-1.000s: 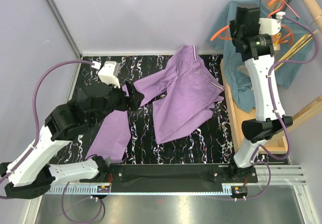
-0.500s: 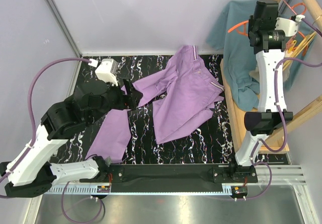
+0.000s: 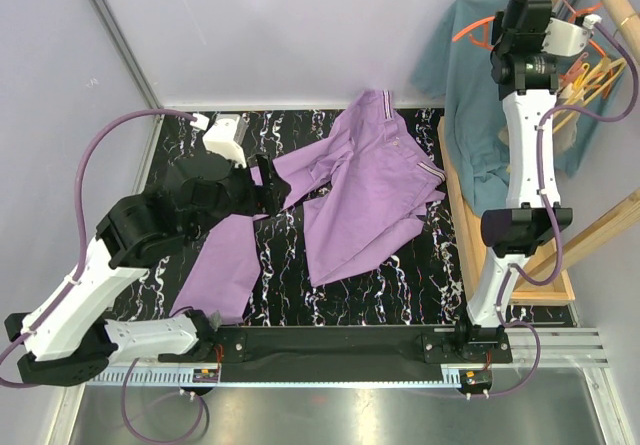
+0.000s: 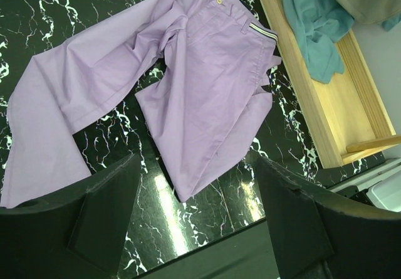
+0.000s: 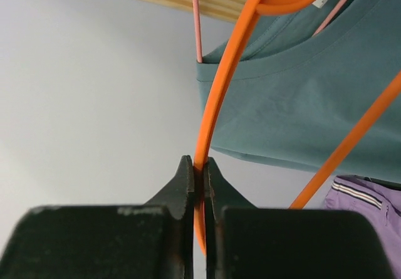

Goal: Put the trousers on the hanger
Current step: Place the hanger at the clothesline.

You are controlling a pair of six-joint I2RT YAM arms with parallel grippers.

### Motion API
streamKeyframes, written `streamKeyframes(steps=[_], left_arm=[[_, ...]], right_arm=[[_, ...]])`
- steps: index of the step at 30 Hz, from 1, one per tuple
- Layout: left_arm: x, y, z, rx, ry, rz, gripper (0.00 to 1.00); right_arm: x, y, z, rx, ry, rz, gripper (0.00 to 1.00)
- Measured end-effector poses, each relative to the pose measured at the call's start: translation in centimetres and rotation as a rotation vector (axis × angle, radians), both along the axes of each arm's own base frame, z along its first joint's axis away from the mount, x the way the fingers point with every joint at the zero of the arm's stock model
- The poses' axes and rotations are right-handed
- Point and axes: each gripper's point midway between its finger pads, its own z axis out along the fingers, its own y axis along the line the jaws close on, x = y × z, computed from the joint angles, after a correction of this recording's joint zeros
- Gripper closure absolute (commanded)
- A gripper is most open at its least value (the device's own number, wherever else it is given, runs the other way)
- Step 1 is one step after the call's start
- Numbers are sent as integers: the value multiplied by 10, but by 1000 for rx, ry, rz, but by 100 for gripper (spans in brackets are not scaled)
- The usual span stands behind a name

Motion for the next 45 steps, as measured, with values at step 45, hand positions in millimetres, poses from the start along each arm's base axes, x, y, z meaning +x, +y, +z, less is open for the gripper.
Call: streamKeyframes(steps=[45], left_arm=[[22, 11, -17, -31, 53, 46, 20]], right_arm=[[57, 11, 40, -26, -305, 101, 100]])
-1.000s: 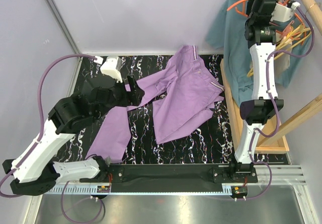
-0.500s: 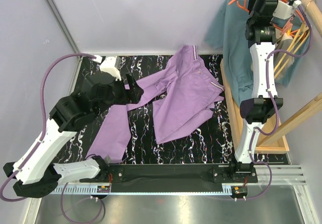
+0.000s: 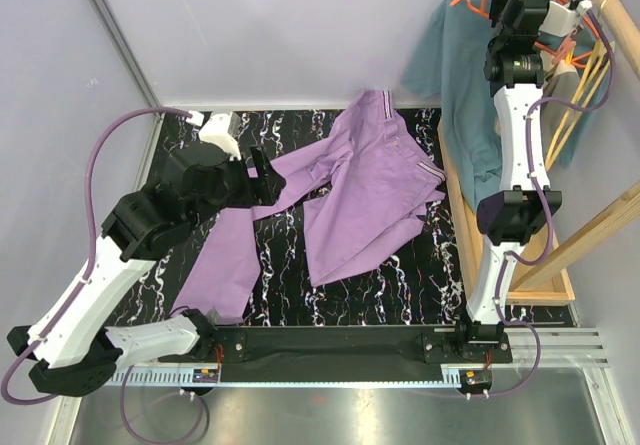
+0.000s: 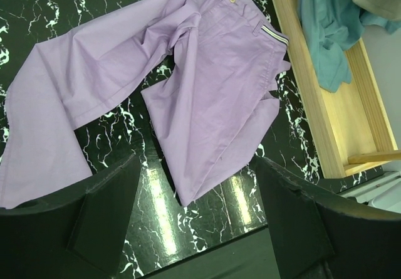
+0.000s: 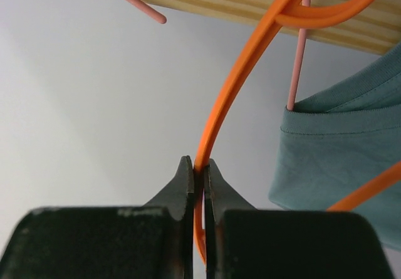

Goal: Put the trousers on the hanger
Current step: Place the hanger at the clothesline.

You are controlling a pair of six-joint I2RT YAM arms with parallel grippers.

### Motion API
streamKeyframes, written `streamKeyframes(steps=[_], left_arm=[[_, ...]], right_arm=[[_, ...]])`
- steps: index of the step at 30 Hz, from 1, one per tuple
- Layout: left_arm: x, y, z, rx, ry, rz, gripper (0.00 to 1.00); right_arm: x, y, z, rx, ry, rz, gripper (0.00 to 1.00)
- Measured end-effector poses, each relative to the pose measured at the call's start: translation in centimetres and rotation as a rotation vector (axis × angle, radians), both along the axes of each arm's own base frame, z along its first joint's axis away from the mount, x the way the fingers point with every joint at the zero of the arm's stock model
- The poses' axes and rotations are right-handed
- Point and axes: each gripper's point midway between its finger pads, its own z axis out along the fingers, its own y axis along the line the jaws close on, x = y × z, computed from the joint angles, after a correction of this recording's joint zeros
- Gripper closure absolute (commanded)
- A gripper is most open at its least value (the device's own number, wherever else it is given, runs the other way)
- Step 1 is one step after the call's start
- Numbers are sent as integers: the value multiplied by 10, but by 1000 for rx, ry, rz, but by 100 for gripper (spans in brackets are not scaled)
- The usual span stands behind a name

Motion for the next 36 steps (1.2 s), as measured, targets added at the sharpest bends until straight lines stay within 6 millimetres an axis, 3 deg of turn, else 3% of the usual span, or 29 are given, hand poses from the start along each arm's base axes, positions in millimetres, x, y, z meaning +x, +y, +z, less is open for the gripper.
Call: streamKeyframes(steps=[7, 15, 19, 31, 36], left_arm=[[0, 1, -5, -8, 11, 2, 20], [2, 2, -8, -18, 15, 6, 20], [3, 2, -12, -19, 24, 7, 20], [7, -2, -14, -41, 26, -7, 20], [7, -2, -14, -44, 28, -9, 20]], right_arm=[[3, 6, -1, 11, -6, 36, 100], [22, 29, -36, -21, 1, 165, 100], [24, 36, -37, -33, -9, 199, 100], [-2, 31, -31, 5, -1, 187, 100], [-18, 21, -17, 43, -30, 153, 100]])
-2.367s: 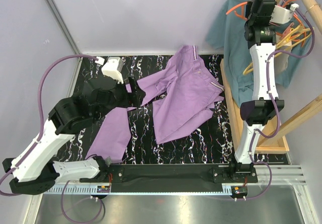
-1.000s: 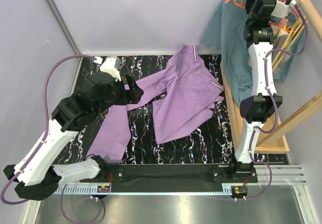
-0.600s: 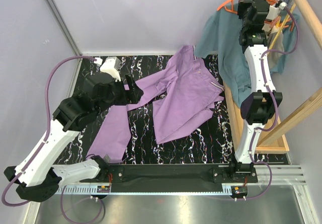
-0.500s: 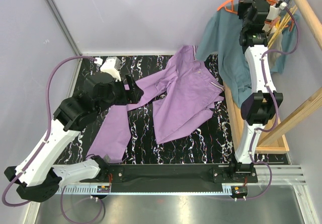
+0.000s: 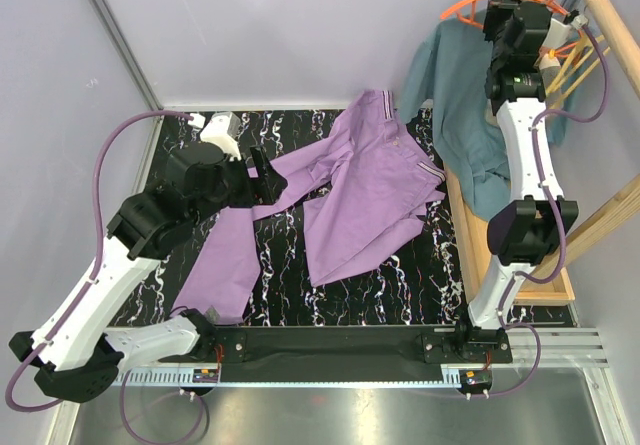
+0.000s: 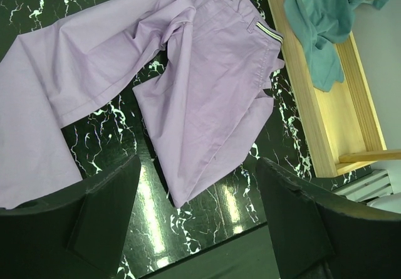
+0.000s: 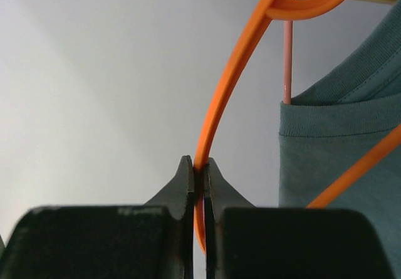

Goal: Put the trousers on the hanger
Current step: Place the hanger at the clothesline.

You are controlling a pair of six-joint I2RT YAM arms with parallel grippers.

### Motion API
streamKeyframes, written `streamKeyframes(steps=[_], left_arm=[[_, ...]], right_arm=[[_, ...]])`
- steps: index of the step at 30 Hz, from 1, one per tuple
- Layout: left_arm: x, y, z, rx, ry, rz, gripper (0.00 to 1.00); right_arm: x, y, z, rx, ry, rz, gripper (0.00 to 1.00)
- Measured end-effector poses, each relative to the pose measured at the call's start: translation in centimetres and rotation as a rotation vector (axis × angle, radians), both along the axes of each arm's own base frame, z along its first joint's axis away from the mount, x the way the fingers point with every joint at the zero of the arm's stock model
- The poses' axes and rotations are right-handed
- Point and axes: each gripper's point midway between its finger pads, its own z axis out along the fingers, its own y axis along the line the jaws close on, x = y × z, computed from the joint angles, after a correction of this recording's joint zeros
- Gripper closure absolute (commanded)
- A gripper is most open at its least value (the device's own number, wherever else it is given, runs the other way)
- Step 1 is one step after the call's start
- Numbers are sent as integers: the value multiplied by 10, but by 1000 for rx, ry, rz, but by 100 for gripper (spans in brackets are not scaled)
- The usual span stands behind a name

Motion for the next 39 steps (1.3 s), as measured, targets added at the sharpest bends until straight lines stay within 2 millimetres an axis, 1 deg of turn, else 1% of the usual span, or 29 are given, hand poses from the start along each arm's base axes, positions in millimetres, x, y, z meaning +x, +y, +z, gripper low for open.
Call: streamKeyframes(steps=[4, 11, 16, 22, 28, 34, 36, 39], left_arm=[[-1, 1, 0, -3, 0, -2, 20], [-1, 2, 0, -9, 1, -2, 20], [0, 1, -1, -17, 0, -6, 20], [-2, 1, -9, -11, 18, -13, 20], [-3, 2, -6, -24, 14, -11, 20], [-3, 2, -6, -28, 12, -11, 20], [-3, 2, -7, -28, 15, -11, 20], [-4, 1, -8, -31, 18, -13, 20]], right_arm=[[-3, -6, 9, 10, -31, -10, 100], [-4, -7, 19, 11, -70, 9, 100], [3, -7, 28, 11, -104, 19, 100], [8, -7, 28, 9, -118, 30, 100], [11, -4, 30, 5, -132, 54, 100], [8, 2, 40, -5, -172, 90, 100], [8, 6, 41, -7, -177, 112, 100], [10, 12, 36, -19, -184, 142, 100]])
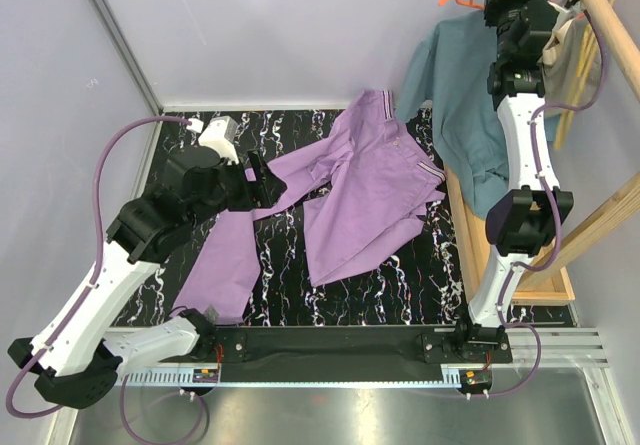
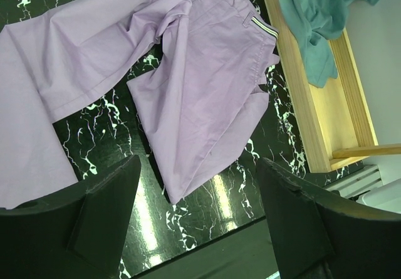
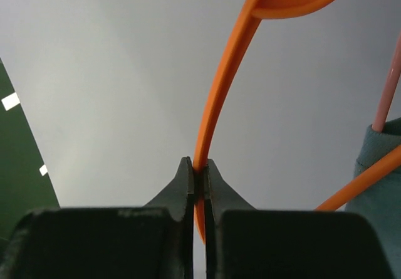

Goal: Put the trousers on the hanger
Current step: Place the hanger at the clothesline.

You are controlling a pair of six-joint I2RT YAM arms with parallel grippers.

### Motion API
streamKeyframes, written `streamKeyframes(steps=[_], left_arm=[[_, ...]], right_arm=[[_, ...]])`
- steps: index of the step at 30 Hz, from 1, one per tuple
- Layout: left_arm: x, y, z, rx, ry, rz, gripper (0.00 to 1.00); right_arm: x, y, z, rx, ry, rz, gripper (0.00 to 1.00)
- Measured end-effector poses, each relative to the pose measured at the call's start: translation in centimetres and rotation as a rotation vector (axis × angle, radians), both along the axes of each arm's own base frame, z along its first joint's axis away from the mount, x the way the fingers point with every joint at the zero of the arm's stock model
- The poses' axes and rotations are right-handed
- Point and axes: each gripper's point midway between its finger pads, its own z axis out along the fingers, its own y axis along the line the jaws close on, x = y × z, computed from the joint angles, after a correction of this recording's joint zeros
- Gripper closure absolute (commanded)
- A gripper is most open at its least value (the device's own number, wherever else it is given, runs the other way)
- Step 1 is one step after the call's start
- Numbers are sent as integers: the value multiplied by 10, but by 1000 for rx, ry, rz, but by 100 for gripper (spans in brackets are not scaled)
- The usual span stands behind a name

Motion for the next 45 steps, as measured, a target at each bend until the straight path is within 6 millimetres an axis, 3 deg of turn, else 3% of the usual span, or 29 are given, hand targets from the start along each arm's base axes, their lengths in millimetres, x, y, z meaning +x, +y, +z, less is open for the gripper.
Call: streamKeyframes(steps=[10, 14, 19, 24, 29, 41, 45], left_arm=[[1, -1, 2, -13, -5, 1, 20], [1, -3, 2, -20, -2, -1, 21], [2, -4, 2, -25, -2, -1, 21], [5, -6, -6, -26, 9, 4, 21], [5, -8, -13, -31, 27, 6, 21], [8, -16, -21, -70, 45, 6, 22], [9, -17, -21, -78, 43, 7, 22]], right_arm=[[3, 18, -32, -54, 27, 68, 100], [-8, 16, -28, -52, 24, 68, 68], [-16, 26, -23, -63, 33, 110, 52], [-16, 35, -39, -74, 105, 161, 36], [-20, 37, -53, -81, 145, 183, 31], [-48, 49, -51, -203, 169, 236, 24], [-64, 55, -60, -231, 196, 269, 20]])
